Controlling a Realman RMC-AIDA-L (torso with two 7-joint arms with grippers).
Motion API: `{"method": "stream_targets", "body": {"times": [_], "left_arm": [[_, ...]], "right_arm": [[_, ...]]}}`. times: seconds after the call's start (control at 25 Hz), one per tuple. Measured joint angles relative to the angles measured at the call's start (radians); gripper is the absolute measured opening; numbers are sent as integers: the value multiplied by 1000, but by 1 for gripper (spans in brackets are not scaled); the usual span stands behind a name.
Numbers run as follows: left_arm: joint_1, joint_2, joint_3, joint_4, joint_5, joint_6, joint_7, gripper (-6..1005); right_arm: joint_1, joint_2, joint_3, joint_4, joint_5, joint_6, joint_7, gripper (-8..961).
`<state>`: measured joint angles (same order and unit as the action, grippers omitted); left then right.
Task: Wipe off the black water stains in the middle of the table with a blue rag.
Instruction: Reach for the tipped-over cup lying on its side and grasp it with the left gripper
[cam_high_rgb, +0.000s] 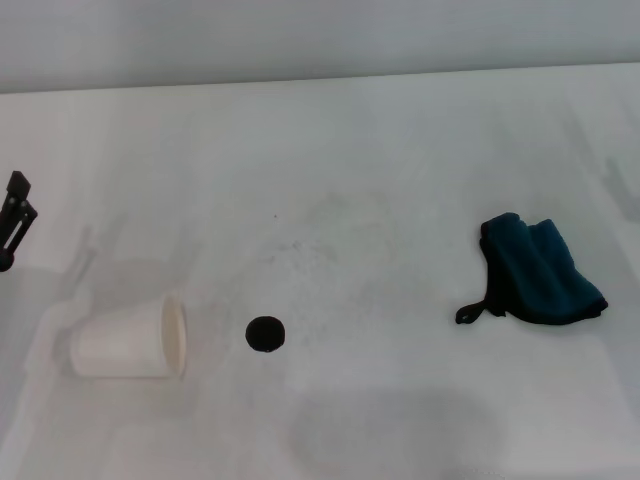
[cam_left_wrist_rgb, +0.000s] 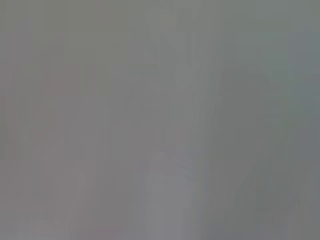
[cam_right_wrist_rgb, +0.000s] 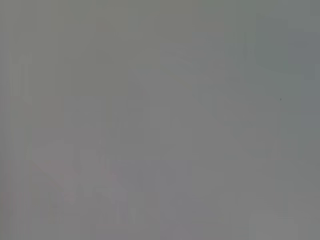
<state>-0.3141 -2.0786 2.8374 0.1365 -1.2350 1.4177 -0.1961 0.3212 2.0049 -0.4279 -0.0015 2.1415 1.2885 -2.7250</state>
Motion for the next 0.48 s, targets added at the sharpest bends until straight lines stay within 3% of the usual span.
{"method": "stream_targets", "body": {"times": [0.48], "left_arm": [[-15, 2, 0, -6, 0, -1, 0, 892]], "right_arm": [[-4, 0, 2, 4, 2, 2, 4, 868]]}}
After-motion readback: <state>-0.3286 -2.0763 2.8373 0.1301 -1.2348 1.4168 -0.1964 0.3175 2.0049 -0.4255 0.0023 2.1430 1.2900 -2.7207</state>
